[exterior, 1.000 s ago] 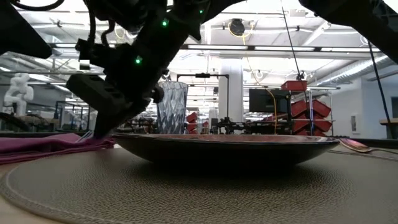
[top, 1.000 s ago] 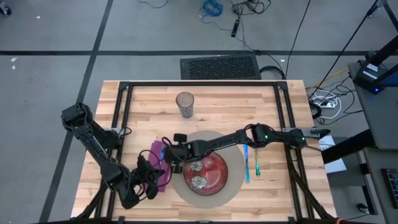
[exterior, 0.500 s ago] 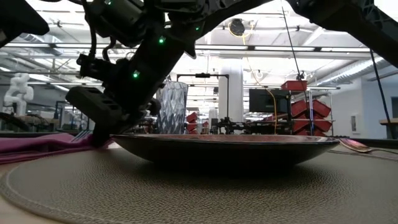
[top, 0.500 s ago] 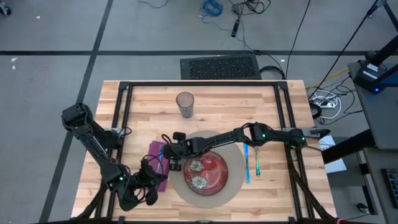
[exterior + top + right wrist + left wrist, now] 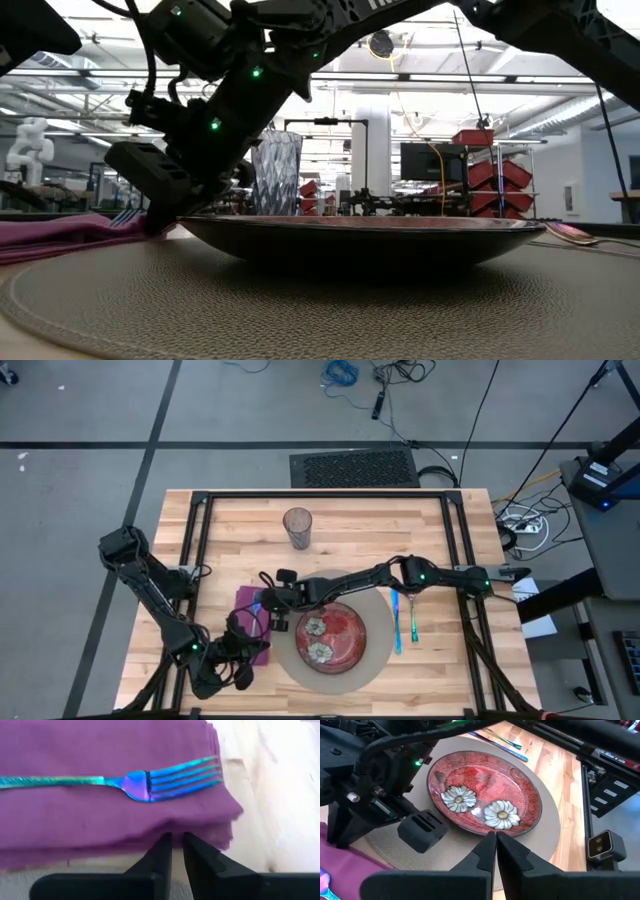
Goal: Set table place
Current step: Adjust the pink table napkin, then move the blue glass to the top right side of the gray placemat
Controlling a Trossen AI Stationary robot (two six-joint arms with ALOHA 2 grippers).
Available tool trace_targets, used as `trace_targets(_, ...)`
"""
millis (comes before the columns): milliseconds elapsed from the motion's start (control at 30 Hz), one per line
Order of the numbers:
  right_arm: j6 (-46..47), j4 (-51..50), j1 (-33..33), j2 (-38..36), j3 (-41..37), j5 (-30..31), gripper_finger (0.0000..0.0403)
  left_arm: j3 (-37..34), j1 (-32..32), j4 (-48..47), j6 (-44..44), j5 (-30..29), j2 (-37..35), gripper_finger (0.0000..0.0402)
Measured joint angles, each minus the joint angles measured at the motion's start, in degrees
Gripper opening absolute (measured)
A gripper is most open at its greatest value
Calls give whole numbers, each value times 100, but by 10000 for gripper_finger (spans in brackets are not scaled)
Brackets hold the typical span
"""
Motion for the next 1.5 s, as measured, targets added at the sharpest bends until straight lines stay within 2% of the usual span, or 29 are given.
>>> trace_targets(100,45,-337,66,-92,-4,187,34,0,0,78,45,0,2,0)
trace_targets(233,-32,-755,285,-260,-4,921,34,0,-2,113,121,-2,2,0)
trace_targets(533,-112,-1478,772,-833,-2,1917,34,0,0,120,155,-20,2,0)
trace_targets(667,134,-2526,1171,-1077,-2,2550,34,0,4,235,432,-7,8,0)
trace_targets(867,1296,-4478,1608,-1457,7,3308,40,22,112,761,1620,157,30,0)
trace_targets(1033,1808,-5565,1604,-1773,13,3475,56,17,432,1361,2535,334,110,0)
trace_targets(1167,1252,-5830,1226,-2031,9,3460,80,-4,745,1562,2701,506,324,0)
trace_targets(1333,660,-5893,425,-2439,9,3381,118,-13,938,1550,2727,594,608,0)
trace_targets(1400,376,-5850,97,-2593,9,3010,133,-13,991,1548,2877,552,625,0)
trace_targets(1500,42,-5475,-343,-2728,9,1939,148,-13,1066,1544,3249,261,548,0)
